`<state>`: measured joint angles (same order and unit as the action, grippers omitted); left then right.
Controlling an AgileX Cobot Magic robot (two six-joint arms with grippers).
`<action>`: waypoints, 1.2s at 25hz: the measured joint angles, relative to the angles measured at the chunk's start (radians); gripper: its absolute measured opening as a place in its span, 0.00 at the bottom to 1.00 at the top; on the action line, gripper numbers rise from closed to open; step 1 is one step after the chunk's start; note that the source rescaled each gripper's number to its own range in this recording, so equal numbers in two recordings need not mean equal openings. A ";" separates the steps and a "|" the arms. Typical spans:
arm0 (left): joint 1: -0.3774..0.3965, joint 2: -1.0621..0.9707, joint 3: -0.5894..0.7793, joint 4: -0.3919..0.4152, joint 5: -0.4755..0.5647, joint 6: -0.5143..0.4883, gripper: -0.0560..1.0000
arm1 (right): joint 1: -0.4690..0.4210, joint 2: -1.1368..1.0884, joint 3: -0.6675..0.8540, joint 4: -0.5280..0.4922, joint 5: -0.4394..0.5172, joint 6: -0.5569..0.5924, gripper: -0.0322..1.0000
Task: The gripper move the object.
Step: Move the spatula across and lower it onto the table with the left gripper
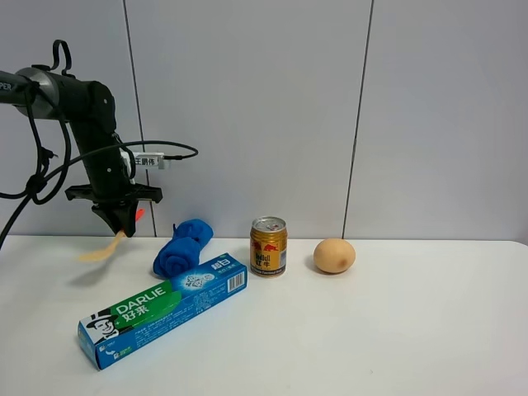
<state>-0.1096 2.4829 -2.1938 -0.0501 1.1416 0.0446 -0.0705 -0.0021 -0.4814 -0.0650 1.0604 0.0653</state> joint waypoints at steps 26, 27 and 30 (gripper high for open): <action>0.000 0.098 0.000 0.025 -0.043 -0.024 0.08 | 0.000 0.000 0.000 0.000 0.000 0.000 1.00; 0.000 0.098 0.000 0.025 -0.044 -0.024 0.12 | 0.000 0.000 0.000 0.000 0.000 0.000 1.00; 0.000 0.098 0.000 0.025 -0.044 -0.026 0.30 | 0.000 0.000 0.000 0.000 0.000 0.000 1.00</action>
<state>-0.1096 2.5808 -2.1938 -0.0255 1.0974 0.0187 -0.0705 -0.0021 -0.4814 -0.0650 1.0604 0.0653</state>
